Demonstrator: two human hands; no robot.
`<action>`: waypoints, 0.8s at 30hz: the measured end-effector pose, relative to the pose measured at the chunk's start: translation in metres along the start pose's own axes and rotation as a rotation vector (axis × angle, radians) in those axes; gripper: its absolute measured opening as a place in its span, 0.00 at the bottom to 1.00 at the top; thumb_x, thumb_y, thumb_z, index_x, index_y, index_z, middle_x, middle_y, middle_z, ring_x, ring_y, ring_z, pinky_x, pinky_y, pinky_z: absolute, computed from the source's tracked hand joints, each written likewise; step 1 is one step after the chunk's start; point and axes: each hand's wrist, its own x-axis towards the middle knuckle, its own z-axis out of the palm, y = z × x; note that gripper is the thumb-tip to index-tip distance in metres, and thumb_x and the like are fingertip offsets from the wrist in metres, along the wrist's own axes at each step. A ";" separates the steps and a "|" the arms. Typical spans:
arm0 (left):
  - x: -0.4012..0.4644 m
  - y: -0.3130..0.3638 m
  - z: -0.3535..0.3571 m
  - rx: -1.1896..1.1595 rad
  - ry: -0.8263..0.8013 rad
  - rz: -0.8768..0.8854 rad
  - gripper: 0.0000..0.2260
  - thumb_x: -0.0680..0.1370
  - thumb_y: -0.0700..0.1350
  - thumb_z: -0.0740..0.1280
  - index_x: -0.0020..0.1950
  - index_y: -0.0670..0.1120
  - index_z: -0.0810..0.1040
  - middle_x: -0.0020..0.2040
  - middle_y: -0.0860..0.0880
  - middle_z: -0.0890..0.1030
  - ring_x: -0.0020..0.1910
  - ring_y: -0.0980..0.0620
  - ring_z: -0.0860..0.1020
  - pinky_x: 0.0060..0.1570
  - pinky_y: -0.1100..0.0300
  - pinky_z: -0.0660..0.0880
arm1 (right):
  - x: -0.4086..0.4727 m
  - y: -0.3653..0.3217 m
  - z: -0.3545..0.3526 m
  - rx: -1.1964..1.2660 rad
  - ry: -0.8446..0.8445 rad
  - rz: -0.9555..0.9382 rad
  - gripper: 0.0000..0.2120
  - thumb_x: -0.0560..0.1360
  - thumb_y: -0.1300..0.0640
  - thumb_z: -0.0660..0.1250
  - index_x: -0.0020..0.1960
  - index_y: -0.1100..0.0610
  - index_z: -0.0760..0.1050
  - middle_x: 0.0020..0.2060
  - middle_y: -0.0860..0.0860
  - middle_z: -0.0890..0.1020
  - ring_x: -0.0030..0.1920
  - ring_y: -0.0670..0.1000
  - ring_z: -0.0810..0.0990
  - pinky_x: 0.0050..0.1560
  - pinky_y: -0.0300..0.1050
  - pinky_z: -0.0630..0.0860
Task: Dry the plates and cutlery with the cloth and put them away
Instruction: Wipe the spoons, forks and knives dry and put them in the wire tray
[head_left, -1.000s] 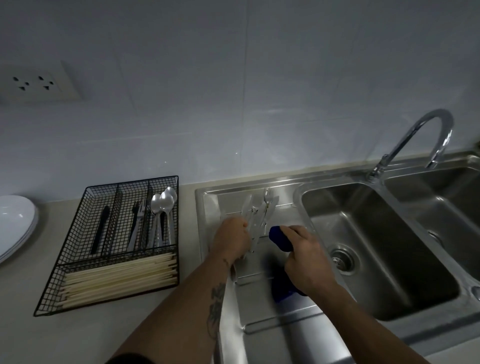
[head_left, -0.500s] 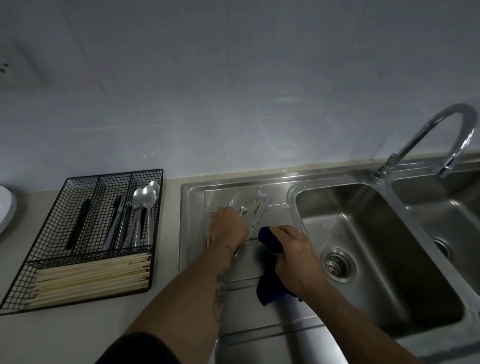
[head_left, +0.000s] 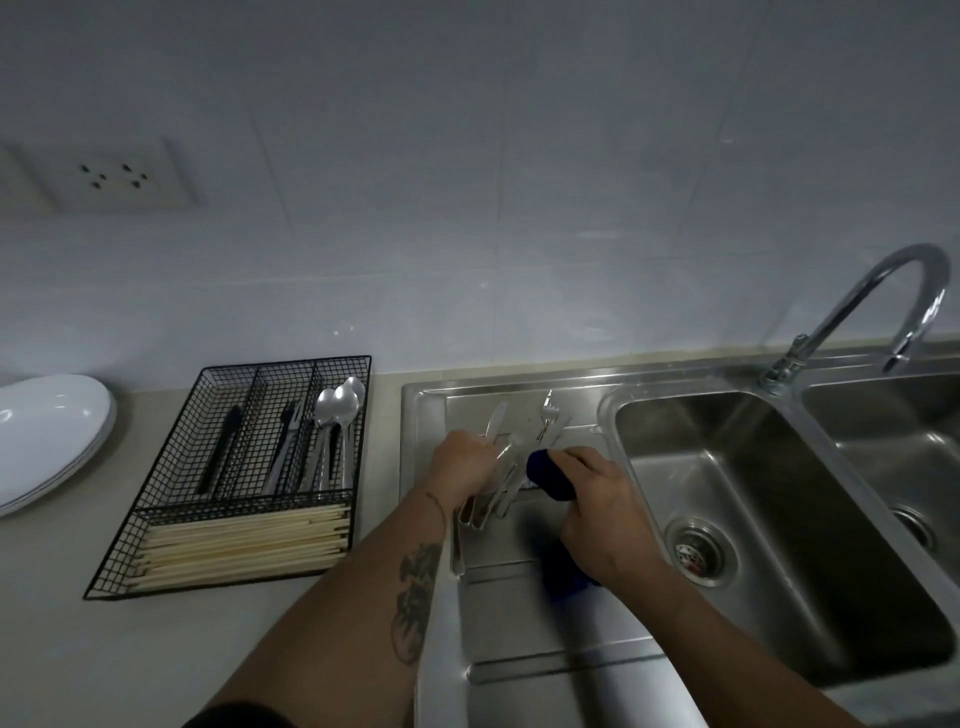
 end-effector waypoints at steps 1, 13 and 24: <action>-0.007 0.000 -0.005 -0.019 -0.035 0.009 0.08 0.76 0.39 0.67 0.53 0.40 0.83 0.46 0.44 0.84 0.42 0.49 0.83 0.38 0.61 0.80 | 0.001 -0.004 0.000 -0.011 0.022 -0.020 0.30 0.63 0.70 0.65 0.64 0.55 0.74 0.59 0.50 0.76 0.54 0.54 0.75 0.54 0.50 0.76; -0.101 -0.009 -0.063 0.002 -0.036 0.223 0.07 0.70 0.41 0.66 0.43 0.46 0.84 0.45 0.49 0.85 0.46 0.50 0.83 0.48 0.55 0.81 | -0.020 -0.054 0.016 -0.363 0.050 -0.091 0.41 0.51 0.67 0.77 0.64 0.58 0.74 0.63 0.56 0.76 0.66 0.63 0.70 0.60 0.67 0.70; -0.131 -0.045 -0.103 0.209 0.117 0.467 0.11 0.72 0.40 0.67 0.49 0.53 0.84 0.47 0.56 0.84 0.47 0.54 0.80 0.50 0.54 0.80 | -0.048 -0.094 0.021 -0.327 0.076 -0.141 0.40 0.57 0.66 0.75 0.69 0.57 0.70 0.66 0.55 0.74 0.67 0.61 0.70 0.63 0.66 0.68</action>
